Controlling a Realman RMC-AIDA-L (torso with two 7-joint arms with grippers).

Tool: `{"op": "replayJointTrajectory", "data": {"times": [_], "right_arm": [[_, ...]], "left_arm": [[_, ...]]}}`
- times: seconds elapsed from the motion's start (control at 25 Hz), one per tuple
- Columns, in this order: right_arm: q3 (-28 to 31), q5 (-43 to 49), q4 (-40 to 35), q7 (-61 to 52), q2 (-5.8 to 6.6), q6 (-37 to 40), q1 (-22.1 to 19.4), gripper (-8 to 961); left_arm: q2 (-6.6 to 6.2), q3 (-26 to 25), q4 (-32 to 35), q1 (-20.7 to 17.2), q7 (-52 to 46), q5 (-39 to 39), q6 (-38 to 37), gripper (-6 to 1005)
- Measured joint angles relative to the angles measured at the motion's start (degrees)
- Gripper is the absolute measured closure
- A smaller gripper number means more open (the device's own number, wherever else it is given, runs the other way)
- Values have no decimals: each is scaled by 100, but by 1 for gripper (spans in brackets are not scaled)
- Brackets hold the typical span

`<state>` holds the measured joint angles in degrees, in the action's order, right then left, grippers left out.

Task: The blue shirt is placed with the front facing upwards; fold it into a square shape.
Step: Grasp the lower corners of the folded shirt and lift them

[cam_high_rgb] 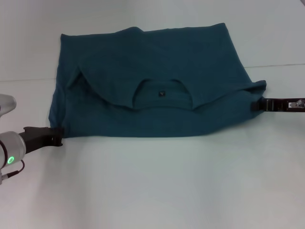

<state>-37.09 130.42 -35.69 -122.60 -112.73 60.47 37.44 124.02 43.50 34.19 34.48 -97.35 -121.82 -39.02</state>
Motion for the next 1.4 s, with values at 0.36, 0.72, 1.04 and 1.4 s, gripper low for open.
{"op": "replayJointTrajectory", "data": {"times": [0.36, 0.72, 1.04, 1.4], "right_arm": [[0, 0, 0, 0, -7, 1, 0, 923], [0, 1, -340, 0, -31, 177, -81, 923], [-9, 1, -521, 110, -45, 580, -255, 923], [-1, 1, -1017, 342, -102, 1321, -792, 923]], "left_arm": [[0, 11, 133, -35, -104, -54, -75, 994], [-26, 6, 921, -354, -842, -564, -887, 999], [-38, -62, 1471, -662, -1085, -589, -1901, 999], [-17, -156, 2149, -1097, -1446, -598, -3205, 999]]}}
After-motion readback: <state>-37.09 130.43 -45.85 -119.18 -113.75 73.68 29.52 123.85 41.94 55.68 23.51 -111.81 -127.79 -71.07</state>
